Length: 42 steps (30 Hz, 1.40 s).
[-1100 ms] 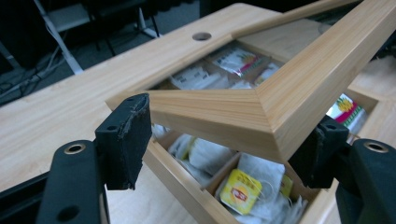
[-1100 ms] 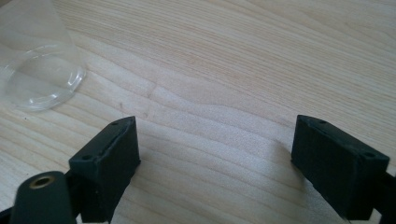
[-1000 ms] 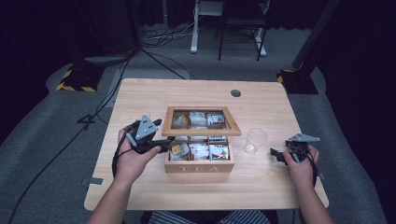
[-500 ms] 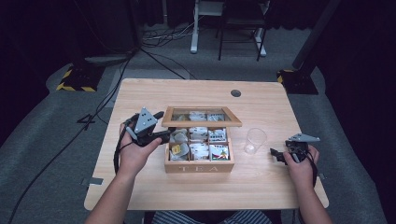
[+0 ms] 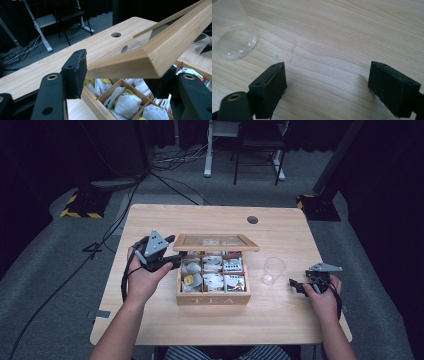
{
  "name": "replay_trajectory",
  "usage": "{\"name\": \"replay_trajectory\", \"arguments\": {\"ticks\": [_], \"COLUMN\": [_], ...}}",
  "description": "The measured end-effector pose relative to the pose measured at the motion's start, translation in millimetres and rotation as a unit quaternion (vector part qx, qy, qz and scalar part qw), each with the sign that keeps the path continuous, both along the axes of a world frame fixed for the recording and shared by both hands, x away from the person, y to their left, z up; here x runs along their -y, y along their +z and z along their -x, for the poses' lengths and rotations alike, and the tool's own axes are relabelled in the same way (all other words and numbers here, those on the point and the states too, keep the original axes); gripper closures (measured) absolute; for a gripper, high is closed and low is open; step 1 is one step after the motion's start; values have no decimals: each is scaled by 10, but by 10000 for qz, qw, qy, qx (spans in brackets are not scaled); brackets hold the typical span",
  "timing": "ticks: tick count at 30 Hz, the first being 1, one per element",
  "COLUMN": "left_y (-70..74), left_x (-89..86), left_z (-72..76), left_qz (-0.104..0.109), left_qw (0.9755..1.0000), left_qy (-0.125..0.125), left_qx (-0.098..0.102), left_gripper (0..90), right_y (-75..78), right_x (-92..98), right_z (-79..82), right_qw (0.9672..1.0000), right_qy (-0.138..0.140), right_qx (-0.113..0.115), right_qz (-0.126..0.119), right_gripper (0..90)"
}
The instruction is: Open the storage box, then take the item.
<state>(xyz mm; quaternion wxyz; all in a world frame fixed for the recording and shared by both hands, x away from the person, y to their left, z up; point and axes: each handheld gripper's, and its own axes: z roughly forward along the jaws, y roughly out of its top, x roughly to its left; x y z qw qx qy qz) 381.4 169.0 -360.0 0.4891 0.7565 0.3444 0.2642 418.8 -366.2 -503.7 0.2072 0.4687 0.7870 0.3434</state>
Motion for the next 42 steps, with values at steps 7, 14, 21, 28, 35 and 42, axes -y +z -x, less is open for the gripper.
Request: {"name": "replay_trajectory", "arguments": {"ticks": [7,14,21,28,35,42], "left_y": [46,43,26,15,11,14], "left_x": [8,19,62,82,96,91], "left_z": [-26,-36,-40,-43,-51,-71], "left_qz": [-13,-40,-145,-124,-153,-177], "left_qw": [10000,9999,9998,9997,9997,9995], "left_qy": [26,-37,-73,-90,-108,-169], "left_qx": [-22,-124,-139,-166,-156,-196], "left_gripper": [419,419,417,405,402,397], "right_y": [15,190,352,548,640,703], "right_x": [-11,-1,-59,-96,-136,-183], "right_z": [61,148,225,304,361,433], "right_qw": [10000,9997,9993,9994,9993,9992], "right_qy": [-53,-33,64,90,123,135], "right_qx": [-49,-201,-347,-214,-165,-155], "right_qz": [4,-112,-86,-248,-299,-351], "right_gripper": [211,316,355,378,377,421]}}
